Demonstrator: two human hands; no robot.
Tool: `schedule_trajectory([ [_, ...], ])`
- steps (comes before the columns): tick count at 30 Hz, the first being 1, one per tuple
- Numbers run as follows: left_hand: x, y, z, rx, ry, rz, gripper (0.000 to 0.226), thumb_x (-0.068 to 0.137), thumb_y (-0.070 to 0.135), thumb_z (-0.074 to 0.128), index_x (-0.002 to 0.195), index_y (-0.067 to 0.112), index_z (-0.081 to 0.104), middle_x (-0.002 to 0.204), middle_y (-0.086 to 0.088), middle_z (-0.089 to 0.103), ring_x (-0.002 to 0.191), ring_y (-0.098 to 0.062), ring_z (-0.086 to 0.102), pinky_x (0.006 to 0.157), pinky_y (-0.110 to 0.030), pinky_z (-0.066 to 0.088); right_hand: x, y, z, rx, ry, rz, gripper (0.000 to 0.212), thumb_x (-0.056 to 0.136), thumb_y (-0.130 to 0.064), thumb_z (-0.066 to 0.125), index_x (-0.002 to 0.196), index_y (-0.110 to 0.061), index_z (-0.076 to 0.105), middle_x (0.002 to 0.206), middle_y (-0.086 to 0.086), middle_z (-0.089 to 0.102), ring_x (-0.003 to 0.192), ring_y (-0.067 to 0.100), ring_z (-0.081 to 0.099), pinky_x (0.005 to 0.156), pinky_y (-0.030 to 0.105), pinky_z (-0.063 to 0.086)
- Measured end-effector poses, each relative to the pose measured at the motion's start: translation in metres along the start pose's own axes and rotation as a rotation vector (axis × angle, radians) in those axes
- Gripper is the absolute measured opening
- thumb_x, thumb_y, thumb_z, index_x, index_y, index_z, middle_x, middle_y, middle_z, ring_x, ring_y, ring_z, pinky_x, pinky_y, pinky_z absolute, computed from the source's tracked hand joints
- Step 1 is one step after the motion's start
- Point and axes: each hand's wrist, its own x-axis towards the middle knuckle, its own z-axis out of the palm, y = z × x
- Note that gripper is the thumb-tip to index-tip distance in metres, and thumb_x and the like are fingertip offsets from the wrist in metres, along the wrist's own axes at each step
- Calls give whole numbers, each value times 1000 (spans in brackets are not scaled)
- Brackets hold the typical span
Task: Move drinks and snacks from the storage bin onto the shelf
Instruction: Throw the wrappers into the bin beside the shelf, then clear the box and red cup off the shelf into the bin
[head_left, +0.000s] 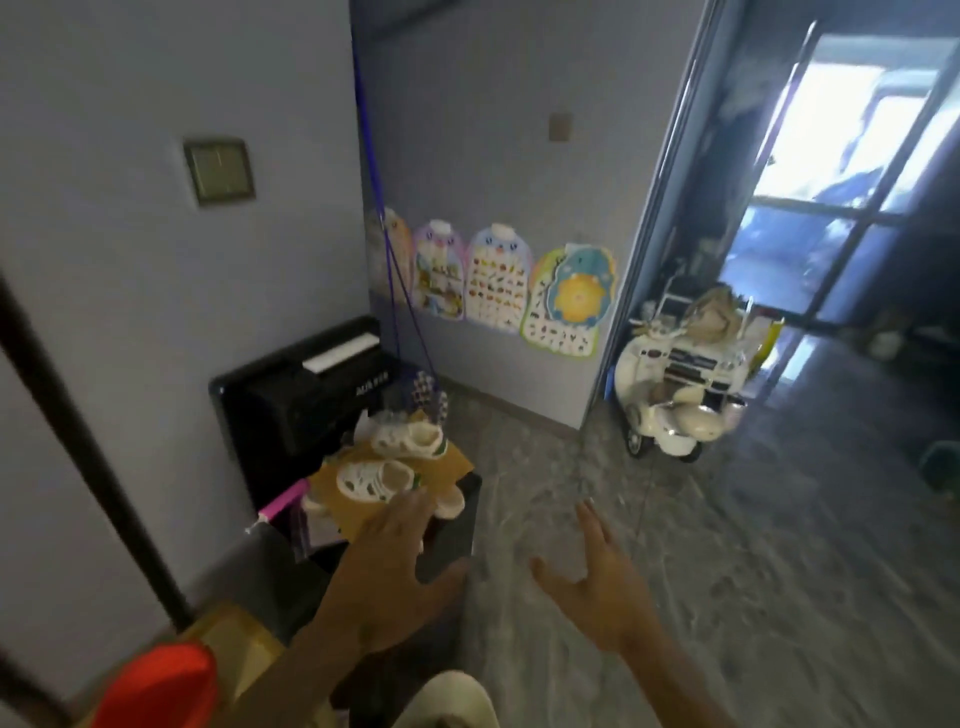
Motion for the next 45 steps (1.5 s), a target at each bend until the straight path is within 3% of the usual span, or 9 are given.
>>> schedule_trajectory([
  [5,35,71,-161,102,76,70,91,91,82,45,165,38,15,174,10,17,160,-12,13,130,-37,13,0,-93,-158,-20,105,-124,134,67,-106,38,170,-23,18,177,-2,21,160,20,27,127,41,33],
  [8,32,101,-242,105,137,68,105,80,98,26,165,36,21,173,8,22,159,-16,21,130,-40,20,-12,-143,-229,-77,130,-184,118,77,-94,48,169,-25,21,173,-1,31,155,26,39,121,45,41],
  [12,-2,122,-303,186,165,51,113,75,101,14,166,33,20,173,6,22,157,-18,25,129,-42,21,-29,-188,-278,-89,172,-259,131,68,-105,38,169,-22,22,173,3,32,156,28,37,124,49,38],
  [15,-30,130,-325,209,210,12,98,88,90,31,166,31,20,172,4,24,155,-20,29,128,-39,23,-29,-200,-283,-42,165,-305,139,61,-112,32,167,-23,27,167,4,42,149,31,47,119,52,45],
  [19,-57,131,-348,238,271,-27,89,94,79,44,165,27,27,170,0,30,152,-24,35,126,-39,28,-25,-215,-269,7,115,-390,128,65,-108,46,163,-28,32,162,1,49,144,31,52,113,53,50],
  [25,-108,104,-361,232,321,-208,110,79,99,25,164,30,27,170,0,30,153,-25,35,125,-49,31,-38,-260,-227,14,-5,-590,99,87,-80,66,162,-24,35,153,-9,48,139,17,48,108,34,43],
  [29,-151,70,-360,251,317,-350,99,86,92,31,164,30,27,171,-2,28,147,-30,44,121,-54,36,-30,-292,-177,12,-121,-588,92,84,-87,61,155,-32,41,152,-7,54,141,22,53,109,42,48],
  [39,-240,-48,-356,191,357,-630,93,89,90,36,162,33,26,168,-2,31,129,-27,61,116,-53,42,-47,-388,-51,-65,-363,-634,103,85,-78,68,164,-23,33,169,3,38,153,31,41,119,47,39],
  [45,-263,-93,-326,124,367,-748,99,86,93,35,163,31,24,169,-2,30,145,-31,47,117,-53,41,-42,-410,19,-144,-519,-655,119,79,-89,64,170,-26,19,177,3,21,159,32,29,123,52,35],
])
